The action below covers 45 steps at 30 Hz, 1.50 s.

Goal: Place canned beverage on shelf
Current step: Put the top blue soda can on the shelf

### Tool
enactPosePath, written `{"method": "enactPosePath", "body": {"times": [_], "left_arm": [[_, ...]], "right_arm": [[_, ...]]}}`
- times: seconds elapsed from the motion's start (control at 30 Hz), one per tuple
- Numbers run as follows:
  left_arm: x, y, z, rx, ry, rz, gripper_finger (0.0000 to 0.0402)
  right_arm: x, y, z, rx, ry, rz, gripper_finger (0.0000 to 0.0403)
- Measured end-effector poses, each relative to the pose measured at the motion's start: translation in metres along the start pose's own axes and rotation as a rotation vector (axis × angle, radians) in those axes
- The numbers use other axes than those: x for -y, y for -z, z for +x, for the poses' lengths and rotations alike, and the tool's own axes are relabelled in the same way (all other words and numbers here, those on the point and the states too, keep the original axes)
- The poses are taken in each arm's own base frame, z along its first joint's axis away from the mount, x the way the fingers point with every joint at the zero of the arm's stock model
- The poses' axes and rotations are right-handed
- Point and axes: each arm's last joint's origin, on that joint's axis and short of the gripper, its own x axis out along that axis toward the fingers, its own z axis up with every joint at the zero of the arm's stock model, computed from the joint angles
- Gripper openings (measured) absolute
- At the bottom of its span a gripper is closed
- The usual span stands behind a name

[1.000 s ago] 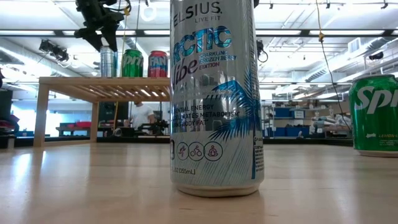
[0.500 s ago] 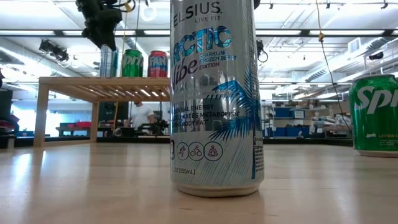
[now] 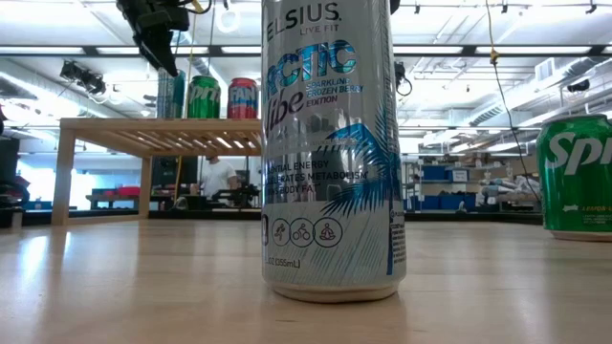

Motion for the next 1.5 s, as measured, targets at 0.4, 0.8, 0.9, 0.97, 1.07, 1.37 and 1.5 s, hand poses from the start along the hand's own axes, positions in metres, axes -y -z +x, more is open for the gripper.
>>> {"method": "enactPosePath", "body": {"times": [0.4, 0.8, 0.9, 0.97, 1.07, 1.37, 1.5], "left_arm": [[0.015, -0.009, 0.002, 0.014, 0.032, 0.256, 0.0249], [0.018, -0.01, 0.003, -0.023, -0.013, 0.279, 0.0249], [0.017, -0.01, 0.003, -0.04, -0.035, 0.279, 0.0249], [0.016, -0.009, 0.003, -0.059, -0.062, 0.281, 0.0249], [0.016, -0.009, 0.003, -0.063, -0.068, 0.281, 0.0249], [0.016, -0.006, -0.001, -0.062, -0.073, 0.267, 0.0249], [0.012, -0.002, -0.002, -0.049, -0.033, 0.234, 0.0249]], "right_arm": [[0.0, 0.0, 0.0, 0.0, 0.001, 0.0, 0.0318], [0.0, 0.0, 0.0, 0.001, 0.004, 0.0, 0.0318], [0.0, 0.0, 0.0, 0.001, 0.004, 0.0, 0.0318], [0.0, 0.0, 0.0, 0.001, 0.003, 0.0, 0.0318], [0.0, 0.0, 0.0, 0.001, 0.003, 0.002, 0.0318], [0.0, 0.0, 0.0, 0.001, 0.004, 0.001, 0.0318], [0.0, 0.0, 0.0, 0.001, 0.003, 0.002, 0.0318]]}}
